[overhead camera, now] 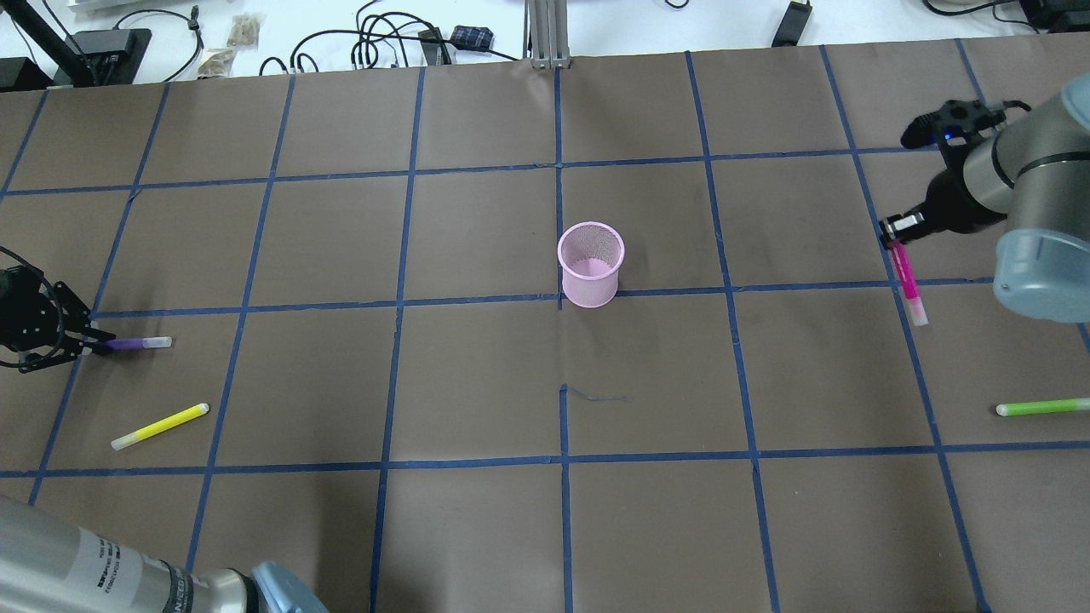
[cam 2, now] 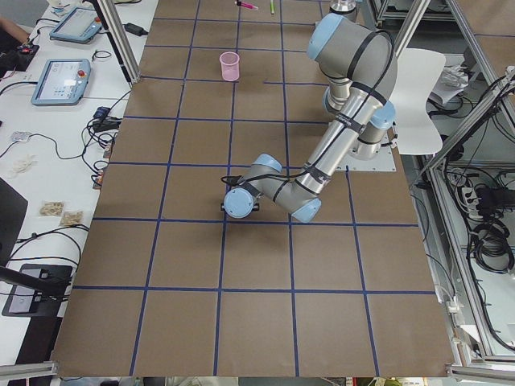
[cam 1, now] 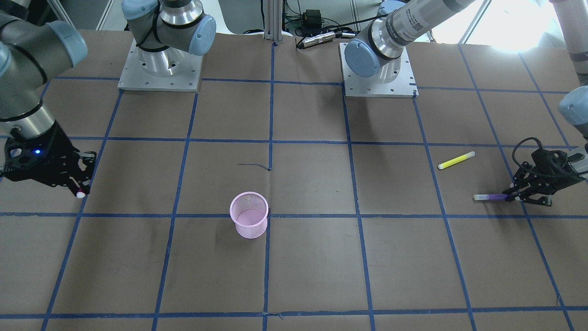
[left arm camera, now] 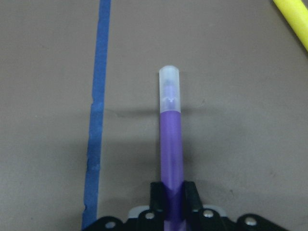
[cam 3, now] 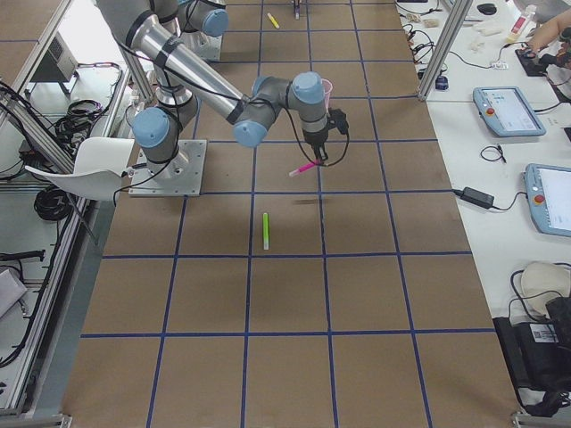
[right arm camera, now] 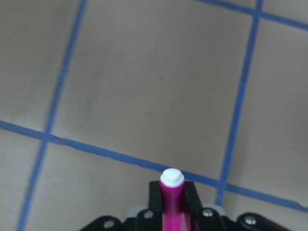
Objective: Insert purple and pink pens into pink cup
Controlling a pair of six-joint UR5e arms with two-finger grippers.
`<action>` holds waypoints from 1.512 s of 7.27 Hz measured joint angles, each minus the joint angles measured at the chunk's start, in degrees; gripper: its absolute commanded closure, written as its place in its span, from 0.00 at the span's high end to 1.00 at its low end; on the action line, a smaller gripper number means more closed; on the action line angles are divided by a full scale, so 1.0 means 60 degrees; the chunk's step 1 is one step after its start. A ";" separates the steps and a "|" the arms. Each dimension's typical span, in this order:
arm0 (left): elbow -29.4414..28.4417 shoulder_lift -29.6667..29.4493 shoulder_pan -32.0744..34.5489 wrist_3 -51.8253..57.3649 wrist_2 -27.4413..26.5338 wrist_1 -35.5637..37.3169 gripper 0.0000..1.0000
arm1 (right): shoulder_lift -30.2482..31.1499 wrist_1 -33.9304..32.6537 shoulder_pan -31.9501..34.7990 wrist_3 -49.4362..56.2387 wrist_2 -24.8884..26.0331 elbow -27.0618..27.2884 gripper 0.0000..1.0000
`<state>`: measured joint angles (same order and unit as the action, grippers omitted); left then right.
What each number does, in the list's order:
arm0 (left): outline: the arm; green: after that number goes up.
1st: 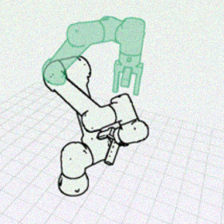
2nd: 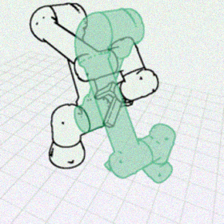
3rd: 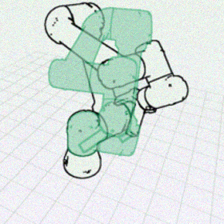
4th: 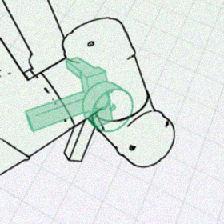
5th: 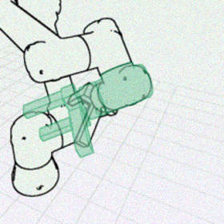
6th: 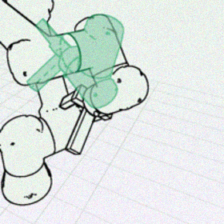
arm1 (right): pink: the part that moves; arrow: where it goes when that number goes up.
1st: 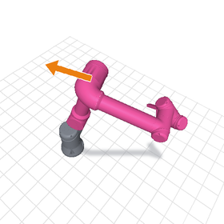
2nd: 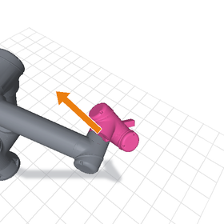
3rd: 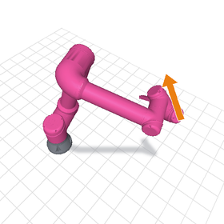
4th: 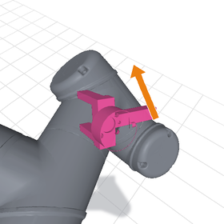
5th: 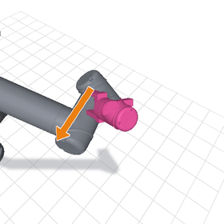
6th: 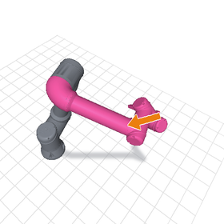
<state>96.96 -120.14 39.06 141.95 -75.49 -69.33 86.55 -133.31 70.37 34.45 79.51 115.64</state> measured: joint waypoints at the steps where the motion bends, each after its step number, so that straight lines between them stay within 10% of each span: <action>1: -0.0014 0.0222 0.0064 -0.0453 -0.0028 -0.0086 0.00 | 0.0623 -0.0259 0.0825 -0.1020 -0.0650 0.0015 0.00; 5: -0.0119 0.1999 0.1028 -0.4652 -0.0595 -0.2047 0.00 | 0.1481 -0.4216 0.3915 -0.4770 -0.0975 0.1010 0.00; 8: -0.0362 0.3529 0.2664 -0.8710 -0.0305 -0.4385 0.00 | -0.0398 -0.8705 0.4468 -0.5650 -0.0700 0.1707 0.00; 11: -0.0416 0.4561 0.4473 -1.3526 0.0710 -0.5152 0.00 | -0.1801 -0.9993 0.5005 -0.6279 -0.0195 0.1014 0.00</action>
<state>94.47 -92.77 65.90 60.79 -71.22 -100.25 75.74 -193.27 100.39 -3.23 78.34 121.73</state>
